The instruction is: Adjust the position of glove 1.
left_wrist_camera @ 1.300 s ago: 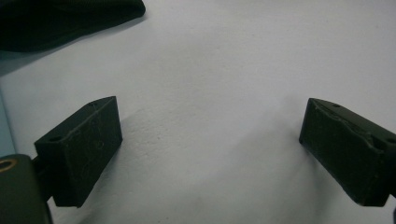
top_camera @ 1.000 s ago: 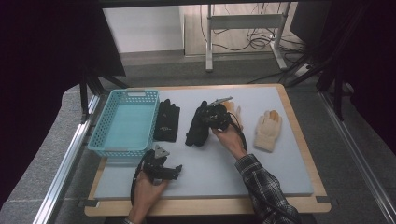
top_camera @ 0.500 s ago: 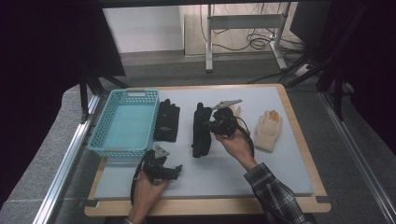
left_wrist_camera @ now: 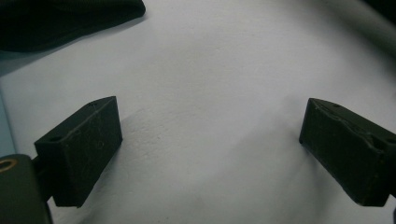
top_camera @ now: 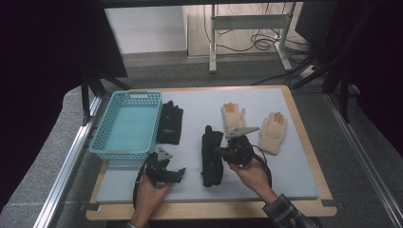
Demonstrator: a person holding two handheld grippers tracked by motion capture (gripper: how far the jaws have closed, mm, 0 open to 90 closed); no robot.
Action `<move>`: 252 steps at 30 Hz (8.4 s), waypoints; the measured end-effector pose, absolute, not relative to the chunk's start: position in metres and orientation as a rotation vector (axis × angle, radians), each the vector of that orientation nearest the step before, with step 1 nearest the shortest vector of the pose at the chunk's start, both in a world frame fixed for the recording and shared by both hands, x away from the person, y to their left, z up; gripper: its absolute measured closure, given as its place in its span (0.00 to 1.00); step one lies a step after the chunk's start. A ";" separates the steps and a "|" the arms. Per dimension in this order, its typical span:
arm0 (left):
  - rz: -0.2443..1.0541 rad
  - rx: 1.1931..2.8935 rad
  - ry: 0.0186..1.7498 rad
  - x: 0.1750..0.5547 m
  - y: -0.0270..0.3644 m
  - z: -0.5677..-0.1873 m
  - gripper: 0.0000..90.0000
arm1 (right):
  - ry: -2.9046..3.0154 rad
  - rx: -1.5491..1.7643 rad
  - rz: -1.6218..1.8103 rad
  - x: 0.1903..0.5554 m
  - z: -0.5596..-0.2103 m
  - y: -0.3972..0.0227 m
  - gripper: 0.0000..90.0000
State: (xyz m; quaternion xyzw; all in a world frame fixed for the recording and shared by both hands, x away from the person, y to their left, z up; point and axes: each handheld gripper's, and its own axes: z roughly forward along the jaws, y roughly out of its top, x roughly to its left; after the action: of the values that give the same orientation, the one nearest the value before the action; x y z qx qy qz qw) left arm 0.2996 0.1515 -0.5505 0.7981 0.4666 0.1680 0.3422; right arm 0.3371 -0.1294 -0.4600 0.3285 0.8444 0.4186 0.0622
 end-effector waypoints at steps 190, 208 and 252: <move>0.435 2.074 1.212 0.300 0.152 -0.551 0.07 | 2.478 1.081 1.303 0.349 -0.444 -0.116 0.97; 0.436 2.072 1.214 0.300 0.151 -0.551 0.07 | 2.368 1.307 1.237 0.343 -0.501 -0.143 0.81; 0.426 2.112 1.177 0.295 0.169 -0.551 0.05 | 2.585 0.867 1.198 0.319 -0.535 -0.152 0.94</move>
State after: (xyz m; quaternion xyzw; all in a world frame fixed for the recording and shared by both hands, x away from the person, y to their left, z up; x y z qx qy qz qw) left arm 0.2945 0.1690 -0.5505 0.8101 0.4514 0.1633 0.3368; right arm 0.3188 -0.1524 -0.5353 0.2901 0.8651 0.4010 0.0818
